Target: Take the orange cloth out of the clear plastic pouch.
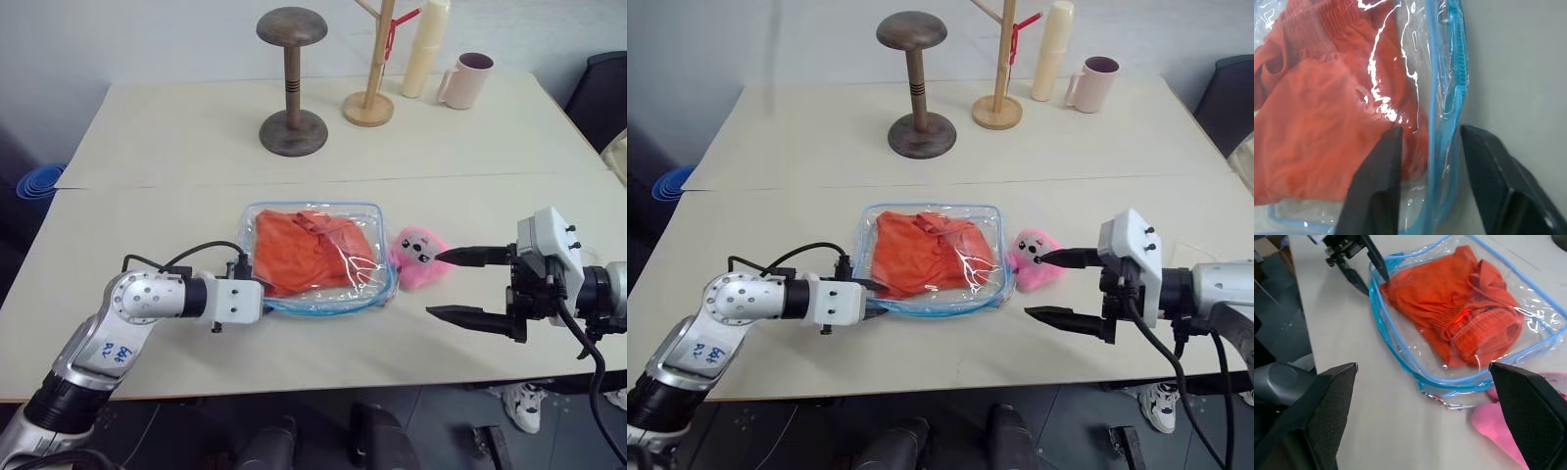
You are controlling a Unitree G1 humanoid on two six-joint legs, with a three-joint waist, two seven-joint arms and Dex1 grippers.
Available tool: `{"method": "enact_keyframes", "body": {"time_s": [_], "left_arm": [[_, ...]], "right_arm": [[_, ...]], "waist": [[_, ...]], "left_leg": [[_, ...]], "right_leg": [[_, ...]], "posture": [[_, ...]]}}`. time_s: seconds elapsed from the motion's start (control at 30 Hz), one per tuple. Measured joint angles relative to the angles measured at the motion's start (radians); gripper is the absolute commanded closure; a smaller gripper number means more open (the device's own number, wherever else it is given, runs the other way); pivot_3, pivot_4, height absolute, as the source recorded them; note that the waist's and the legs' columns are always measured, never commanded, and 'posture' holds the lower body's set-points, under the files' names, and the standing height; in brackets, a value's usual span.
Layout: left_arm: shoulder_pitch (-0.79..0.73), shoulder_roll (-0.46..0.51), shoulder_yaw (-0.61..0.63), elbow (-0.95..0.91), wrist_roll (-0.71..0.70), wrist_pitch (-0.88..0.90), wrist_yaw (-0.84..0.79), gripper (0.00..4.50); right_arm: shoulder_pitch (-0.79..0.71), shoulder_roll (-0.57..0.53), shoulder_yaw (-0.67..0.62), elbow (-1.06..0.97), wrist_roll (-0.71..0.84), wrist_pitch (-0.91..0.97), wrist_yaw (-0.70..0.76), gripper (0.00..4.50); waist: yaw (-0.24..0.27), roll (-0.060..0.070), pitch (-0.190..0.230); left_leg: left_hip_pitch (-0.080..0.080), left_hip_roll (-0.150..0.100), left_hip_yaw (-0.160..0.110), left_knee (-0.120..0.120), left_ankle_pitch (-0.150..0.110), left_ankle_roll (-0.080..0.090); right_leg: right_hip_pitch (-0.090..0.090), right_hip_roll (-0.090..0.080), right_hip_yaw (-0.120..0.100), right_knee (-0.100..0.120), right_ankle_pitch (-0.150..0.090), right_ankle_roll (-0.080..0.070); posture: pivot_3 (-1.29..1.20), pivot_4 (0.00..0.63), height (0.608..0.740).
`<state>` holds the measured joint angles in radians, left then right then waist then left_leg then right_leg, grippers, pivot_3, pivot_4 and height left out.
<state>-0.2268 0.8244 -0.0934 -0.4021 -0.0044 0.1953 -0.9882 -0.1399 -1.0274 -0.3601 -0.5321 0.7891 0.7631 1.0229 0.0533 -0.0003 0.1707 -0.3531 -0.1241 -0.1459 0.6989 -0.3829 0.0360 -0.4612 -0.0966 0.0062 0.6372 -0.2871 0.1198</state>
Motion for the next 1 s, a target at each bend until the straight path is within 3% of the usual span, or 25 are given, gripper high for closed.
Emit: {"method": "enact_keyframes", "body": {"time_s": [0.1, 0.3, 0.5, 0.6, 0.97, 1.0], "left_arm": [[0.051, 0.012, 0.121, -0.076, -0.181, 0.185, -0.031, 0.76], [0.019, 0.129, 0.409, -0.128, -0.679, 0.555, -0.165, 0.76], [-0.115, 0.114, 0.386, -0.092, -0.79, 0.622, -0.118, 0.76], [-0.144, 0.089, 0.321, -0.093, -0.778, 0.604, -0.09, 0.72], [-0.174, 0.085, 0.265, -0.055, -0.737, 0.542, -0.051, 0.72], [-0.176, 0.085, 0.262, -0.054, -0.734, 0.539, -0.051, 0.72]], "right_arm": [[-0.001, 0.032, -0.002, 0.044, -0.022, 0.0, -0.061, 0.0], [-0.055, 0.148, 0.024, 0.168, -0.087, 0.03, -0.266, 0.0], [-0.093, 0.28, 0.103, 0.291, -0.133, 0.053, -0.366, 0.0], [-0.11, 0.339, 0.141, 0.346, -0.151, 0.05, -0.387, 0.6], [-0.077, 0.362, 0.062, 0.332, -0.106, 0.063, -0.388, 4.39], [-0.07, 0.359, 0.05, 0.327, -0.101, 0.061, -0.379, 4.48]], "waist": [[0.0, 0.0, 0.0], [-0.003, 0.0, 0.0], [-0.008, 0.0, 0.0], [-0.02, 0.001, 0.0], [-0.03, 0.001, 0.0], [-0.03, 0.001, 0.0]], "left_leg": [[0.0, 0.0, 0.0, 0.0, 0.0, 0.0], [0.001, 0.0, 0.0, 0.0, 0.0, 0.0], [0.001, -0.001, 0.0, 0.0, 0.0, 0.0], [0.001, 0.0, 0.0, 0.0, 0.0, 0.0], [0.001, 0.0, 0.0, 0.0, 0.0, -0.001], [0.001, 0.0, 0.0, 0.0, 0.0, -0.001]], "right_leg": [[0.0, 0.0, 0.0, 0.0, 0.0, 0.0], [0.001, 0.0, 0.0, 0.0, 0.0, -0.001], [0.001, 0.0, 0.0, 0.0, 0.0, -0.001], [0.001, 0.0, 0.0, 0.001, 0.0, -0.001], [0.0, 0.0, 0.0, 0.001, 0.0, -0.001], [0.0, 0.0, 0.0, 0.001, 0.0, -0.001]], "posture": [[0.0, 0.15, 0.74], [0.0, 0.15, 0.74], [0.0, 0.15, 0.74], [0.0, 0.15, 0.74], [0.0, 0.15, 0.74], [0.0, 0.15, 0.74]]}}
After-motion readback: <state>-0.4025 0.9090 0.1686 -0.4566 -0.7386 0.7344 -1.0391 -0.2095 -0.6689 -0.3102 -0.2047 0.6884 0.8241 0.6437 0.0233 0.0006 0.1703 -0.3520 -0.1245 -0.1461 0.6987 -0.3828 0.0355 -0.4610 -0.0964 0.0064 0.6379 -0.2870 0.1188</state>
